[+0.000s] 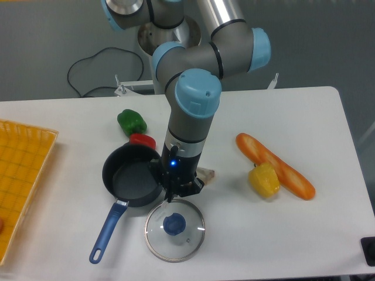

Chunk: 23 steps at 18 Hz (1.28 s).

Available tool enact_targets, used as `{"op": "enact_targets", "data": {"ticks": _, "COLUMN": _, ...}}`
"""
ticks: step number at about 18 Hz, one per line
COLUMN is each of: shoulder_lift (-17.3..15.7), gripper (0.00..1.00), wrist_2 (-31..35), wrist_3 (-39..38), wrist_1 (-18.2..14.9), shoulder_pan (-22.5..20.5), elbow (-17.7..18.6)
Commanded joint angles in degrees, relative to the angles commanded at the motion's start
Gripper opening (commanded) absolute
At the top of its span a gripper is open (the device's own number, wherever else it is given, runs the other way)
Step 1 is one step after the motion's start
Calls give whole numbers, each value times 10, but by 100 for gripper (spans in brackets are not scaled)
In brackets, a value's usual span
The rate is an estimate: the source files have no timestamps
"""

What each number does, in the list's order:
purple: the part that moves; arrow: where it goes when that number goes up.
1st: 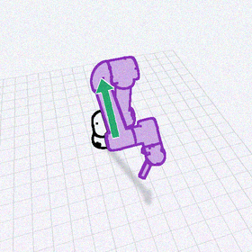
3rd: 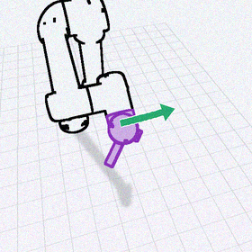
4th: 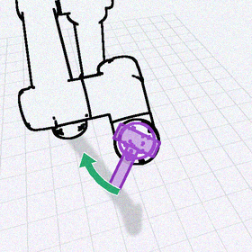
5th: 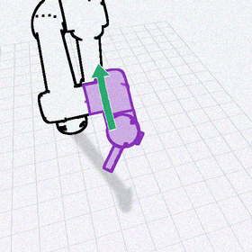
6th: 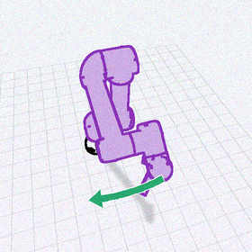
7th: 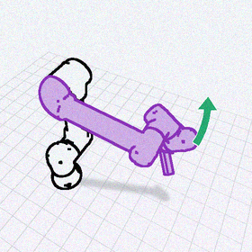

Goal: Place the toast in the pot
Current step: 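Carry the held toast slice over the black pan's interior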

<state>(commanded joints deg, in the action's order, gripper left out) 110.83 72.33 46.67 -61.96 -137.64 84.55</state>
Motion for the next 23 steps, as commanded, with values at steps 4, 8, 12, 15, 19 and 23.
{"op": "enact_targets", "data": {"ticks": 4, "shoulder_lift": -1, "gripper": 7, "wrist_2": -3, "wrist_3": -1, "wrist_1": 0, "shoulder_pan": 0, "elbow": 0}}
{"op": "enact_targets", "data": {"ticks": 8, "shoulder_lift": -1, "gripper": 7, "wrist_2": -4, "wrist_3": -2, "wrist_1": 0, "shoulder_pan": -1, "elbow": -1}}
{"op": "enact_targets", "data": {"ticks": 12, "shoulder_lift": -1, "gripper": 7, "wrist_2": -11, "wrist_3": -5, "wrist_1": 2, "shoulder_pan": 0, "elbow": -7}}
{"op": "enact_targets", "data": {"ticks": 15, "shoulder_lift": -5, "gripper": 7, "wrist_2": -13, "wrist_3": -6, "wrist_1": 1, "shoulder_pan": 2, "elbow": -9}}
{"op": "enact_targets", "data": {"ticks": 19, "shoulder_lift": -14, "gripper": 7, "wrist_2": -30, "wrist_3": -24, "wrist_1": 0, "shoulder_pan": 1, "elbow": -11}}
{"op": "enact_targets", "data": {"ticks": 23, "shoulder_lift": -15, "gripper": 7, "wrist_2": -37, "wrist_3": -48, "wrist_1": 0, "shoulder_pan": 9, "elbow": -11}}
